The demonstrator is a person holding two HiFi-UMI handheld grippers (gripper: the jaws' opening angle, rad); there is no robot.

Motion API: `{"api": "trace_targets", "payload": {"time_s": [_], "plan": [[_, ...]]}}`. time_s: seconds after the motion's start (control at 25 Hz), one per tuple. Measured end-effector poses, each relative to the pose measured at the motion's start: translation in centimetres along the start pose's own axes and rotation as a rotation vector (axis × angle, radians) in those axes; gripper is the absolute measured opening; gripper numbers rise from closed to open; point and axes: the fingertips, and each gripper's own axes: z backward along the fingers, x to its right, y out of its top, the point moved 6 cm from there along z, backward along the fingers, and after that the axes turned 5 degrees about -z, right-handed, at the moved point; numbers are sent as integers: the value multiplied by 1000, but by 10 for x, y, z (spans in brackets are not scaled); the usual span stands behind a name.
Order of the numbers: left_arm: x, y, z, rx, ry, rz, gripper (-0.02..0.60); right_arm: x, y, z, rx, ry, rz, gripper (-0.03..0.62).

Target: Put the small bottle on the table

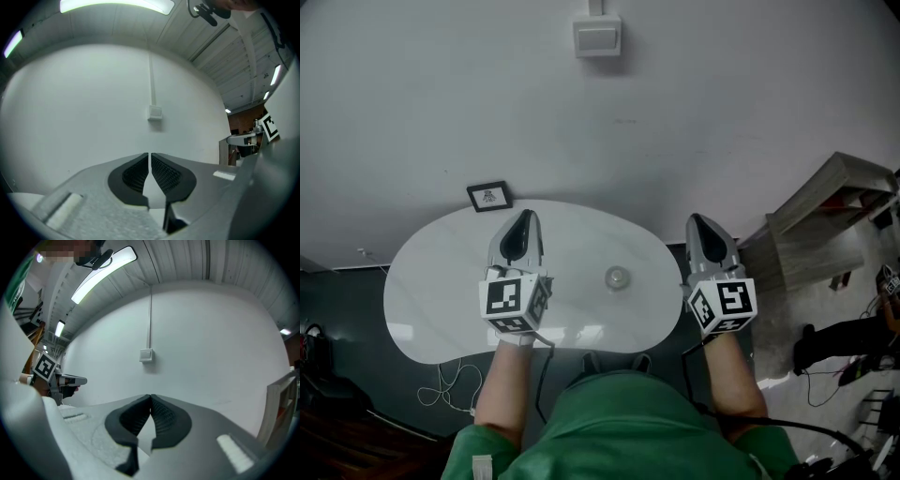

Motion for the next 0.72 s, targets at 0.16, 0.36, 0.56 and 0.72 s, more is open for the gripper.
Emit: {"api": "trace_targets", "payload": {"time_s": [0.16, 0.36, 0.56, 0.72], "plan": [[5, -1, 2, 1, -7, -28, 28, 4, -2, 3, -7, -13, -31, -5], [4, -3, 2, -6, -5, -24, 28, 7, -3, 6, -12, -20, -30, -5], [6, -2, 1, -10, -14, -13, 28, 12, -6, 9, -18, -33, -31, -5], [9, -9, 2, -19, -23, -10, 28, 10, -8, 10, -20, -35, -32, -5]]}}
